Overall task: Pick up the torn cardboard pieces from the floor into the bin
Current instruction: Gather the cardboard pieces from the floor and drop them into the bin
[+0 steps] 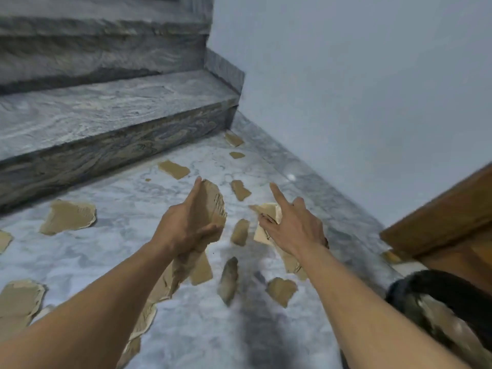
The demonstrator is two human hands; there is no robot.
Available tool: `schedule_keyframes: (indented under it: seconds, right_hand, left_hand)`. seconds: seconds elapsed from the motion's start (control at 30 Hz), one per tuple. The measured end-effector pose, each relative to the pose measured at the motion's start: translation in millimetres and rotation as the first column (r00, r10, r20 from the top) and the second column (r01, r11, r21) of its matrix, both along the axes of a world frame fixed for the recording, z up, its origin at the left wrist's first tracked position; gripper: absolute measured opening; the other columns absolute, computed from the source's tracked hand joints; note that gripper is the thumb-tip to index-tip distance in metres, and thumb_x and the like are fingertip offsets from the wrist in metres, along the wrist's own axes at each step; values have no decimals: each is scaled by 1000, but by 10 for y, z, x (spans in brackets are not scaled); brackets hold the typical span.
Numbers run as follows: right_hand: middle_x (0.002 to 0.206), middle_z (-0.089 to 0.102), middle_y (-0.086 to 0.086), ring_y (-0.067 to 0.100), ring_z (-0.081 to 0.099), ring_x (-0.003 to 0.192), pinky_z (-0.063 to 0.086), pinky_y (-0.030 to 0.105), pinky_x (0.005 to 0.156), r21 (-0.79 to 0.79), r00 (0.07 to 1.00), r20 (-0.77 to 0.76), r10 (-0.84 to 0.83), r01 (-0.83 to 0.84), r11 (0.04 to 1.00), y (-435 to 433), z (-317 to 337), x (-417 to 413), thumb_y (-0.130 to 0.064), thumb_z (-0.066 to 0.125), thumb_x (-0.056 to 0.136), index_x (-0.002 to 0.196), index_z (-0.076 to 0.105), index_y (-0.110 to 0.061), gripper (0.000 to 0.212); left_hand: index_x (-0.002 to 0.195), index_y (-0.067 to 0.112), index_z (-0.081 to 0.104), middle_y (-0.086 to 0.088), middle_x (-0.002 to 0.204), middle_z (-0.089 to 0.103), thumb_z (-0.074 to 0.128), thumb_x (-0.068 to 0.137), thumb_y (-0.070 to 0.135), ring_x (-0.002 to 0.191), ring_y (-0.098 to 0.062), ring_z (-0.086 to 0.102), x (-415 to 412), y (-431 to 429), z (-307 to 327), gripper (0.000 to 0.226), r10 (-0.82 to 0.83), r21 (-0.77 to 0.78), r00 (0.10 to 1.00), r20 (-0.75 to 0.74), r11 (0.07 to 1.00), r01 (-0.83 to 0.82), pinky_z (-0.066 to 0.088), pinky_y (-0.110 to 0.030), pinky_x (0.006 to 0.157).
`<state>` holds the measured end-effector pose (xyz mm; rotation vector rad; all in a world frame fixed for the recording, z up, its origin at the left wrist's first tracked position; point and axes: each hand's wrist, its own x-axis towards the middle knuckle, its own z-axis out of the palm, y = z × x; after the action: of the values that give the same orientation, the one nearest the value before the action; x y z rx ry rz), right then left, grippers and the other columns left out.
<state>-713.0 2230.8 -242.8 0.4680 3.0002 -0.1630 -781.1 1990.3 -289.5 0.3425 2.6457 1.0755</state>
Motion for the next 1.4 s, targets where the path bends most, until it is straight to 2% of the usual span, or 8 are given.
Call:
schedule_keyframes:
  seconds: [0.2, 0.33, 0.6, 0.77, 0.87, 1.0, 1.23, 1.4]
  right_hand:
    - [135, 42, 12, 38, 60, 107, 46, 41, 81, 79, 968, -157, -195, 209, 975, 430, 1194, 1044, -79, 33, 90, 154, -3, -53, 78]
    - [137, 43, 13, 37, 57, 113, 43, 42, 86, 80, 911, -224, -347, 372, 925, 862, 1607, 1866, -78, 34, 89, 155, -1, -52, 79]
    - [159, 31, 17, 38, 47, 135, 42, 45, 101, -46, 723, -234, -650, 659, 751, 1756, 1571, 3120, -79, 35, 88, 157, 5, -47, 82]
    - [167, 12, 12, 37, 21, 151, 29, 52, 115, -331, 637, -160, -754, 685, 649, 1996, 1293, 3345, -71, 55, 87, 159, 8, -40, 92]
    - [162, 26, 8, 34, 33, 145, 36, 50, 112, -328, 661, -131, -739, 674, 662, 2117, 1178, 3393, -70, 60, 83, 158, 18, -35, 93]
    - [156, 34, 7, 33, 41, 139, 41, 47, 104, -340, 702, -194, -685, 607, 718, 2069, 1132, 3232, -57, 59, 90, 156, 26, -32, 78]
    - [149, 37, 4, 29, 50, 129, 47, 38, 93, -348, 868, -313, -385, 273, 897, 1259, 828, 2500, -46, 52, 99, 152, 34, -23, 61]
    - [160, 26, -1, 21, 31, 145, 42, 41, 106, -360, 954, -254, -160, 60, 931, 513, 152, 1908, -40, 46, 104, 156, 27, -21, 58]
  left_hand:
    - [160, 43, 0, -18, 148, 53, 76, 80, 60, 126, -39, 56, 670, 680, 1093, 112, -163, 137, 978, -130, 974, 181, 48, -38, 94]
    - [160, 38, 8, -17, 143, 57, 76, 82, 56, 123, -37, 58, 1259, 1334, 1451, 105, -242, 167, 957, -160, 949, 268, 40, -29, 80]
    - [161, 27, 14, -16, 150, 50, 77, 83, 53, 132, -37, 52, 2442, 2812, 1543, 103, -287, 356, 958, -24, 893, 277, 46, -36, 97]
    - [149, 16, 44, -13, 137, 63, 59, 99, 40, 123, -32, 60, 2788, 3396, 1301, 58, -341, 264, 938, 65, 912, 313, 46, -31, 92]
    - [146, 15, 50, -14, 135, 65, 52, 102, 40, 124, -32, 60, 2753, 3346, 1169, 50, -309, 211, 951, 16, 931, 299, 46, -32, 94]
    - [147, 18, 49, -11, 135, 64, 47, 104, 44, 121, -31, 61, 2506, 2959, 993, 50, -210, 188, 976, -56, 958, 217, 49, -36, 91]
    - [150, 19, 44, -12, 142, 57, 44, 105, 46, 122, -32, 58, 2100, 1935, 365, 52, -42, 83, 992, -121, 995, 53, 47, -43, 95]
    - [158, 23, 26, -19, 150, 43, 46, 101, 53, 136, -38, 42, 1811, 1112, -358, 67, -9, -86, 996, -94, 996, 1, 41, -51, 106]
